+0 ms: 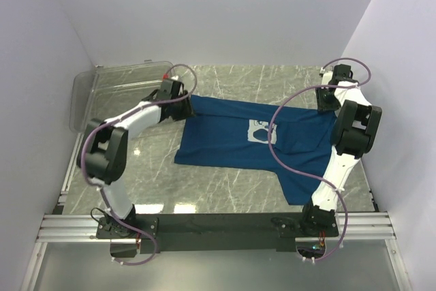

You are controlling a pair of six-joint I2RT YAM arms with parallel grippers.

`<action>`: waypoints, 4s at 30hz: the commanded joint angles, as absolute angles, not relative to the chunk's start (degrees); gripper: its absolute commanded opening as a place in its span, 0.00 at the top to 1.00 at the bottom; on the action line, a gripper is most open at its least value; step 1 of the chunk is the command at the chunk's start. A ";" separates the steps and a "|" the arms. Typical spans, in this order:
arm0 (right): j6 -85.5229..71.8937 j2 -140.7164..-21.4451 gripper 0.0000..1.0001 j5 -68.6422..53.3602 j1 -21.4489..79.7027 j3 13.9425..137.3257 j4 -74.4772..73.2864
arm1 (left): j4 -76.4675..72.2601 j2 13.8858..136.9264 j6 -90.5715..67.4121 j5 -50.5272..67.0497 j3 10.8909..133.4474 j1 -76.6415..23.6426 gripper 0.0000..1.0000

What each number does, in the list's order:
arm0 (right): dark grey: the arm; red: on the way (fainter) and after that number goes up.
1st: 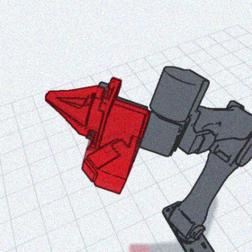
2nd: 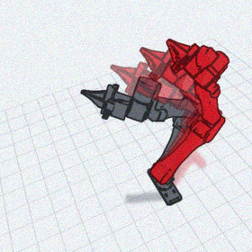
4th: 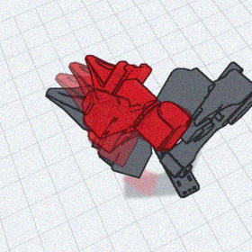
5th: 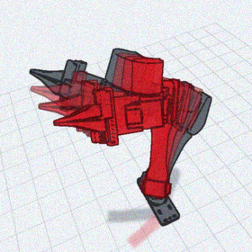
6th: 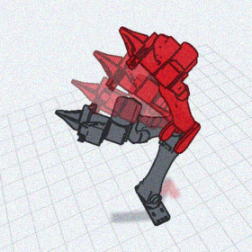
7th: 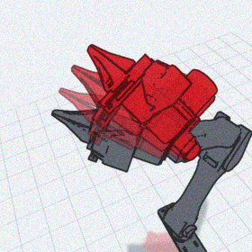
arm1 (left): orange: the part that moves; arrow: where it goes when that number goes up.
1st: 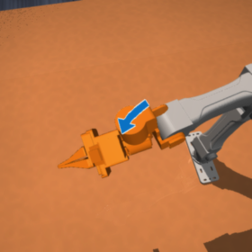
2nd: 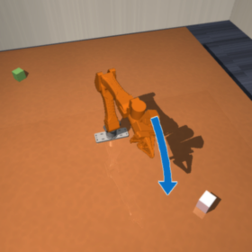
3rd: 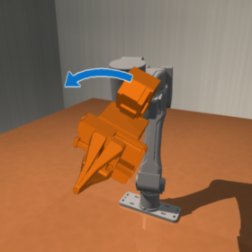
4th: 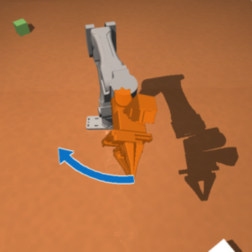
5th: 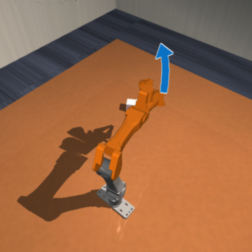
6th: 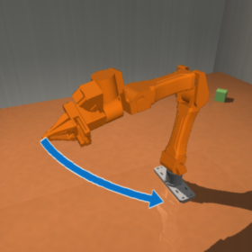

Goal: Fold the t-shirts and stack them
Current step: Fold the tshirt

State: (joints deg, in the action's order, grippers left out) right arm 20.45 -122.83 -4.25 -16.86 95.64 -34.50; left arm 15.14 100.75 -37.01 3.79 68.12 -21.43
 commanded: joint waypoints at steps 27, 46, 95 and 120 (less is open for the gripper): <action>22.06 -131.57 0.83 -2.64 -14.15 109.23 -42.89 | 18.63 129.10 -30.50 0.18 96.76 -23.91 0.79; 20.92 -142.47 0.82 1.05 -9.49 133.50 -48.96 | 25.76 135.79 -32.96 -1.06 109.33 -19.07 0.78; 59.54 -67.23 0.47 -14.95 23.70 41.22 -63.38 | 18.63 59.24 -41.30 -2.99 35.60 -21.62 0.23; 31.75 -68.20 0.46 -1.51 -11.93 54.21 -47.67 | 10.48 60.20 -38.85 5.35 34.45 -21.09 0.22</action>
State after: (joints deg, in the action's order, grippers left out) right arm 40.01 -68.47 -6.24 -6.02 48.90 -57.93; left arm 17.58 59.24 -42.33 0.69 32.14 -21.30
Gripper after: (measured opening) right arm 0.544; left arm 0.777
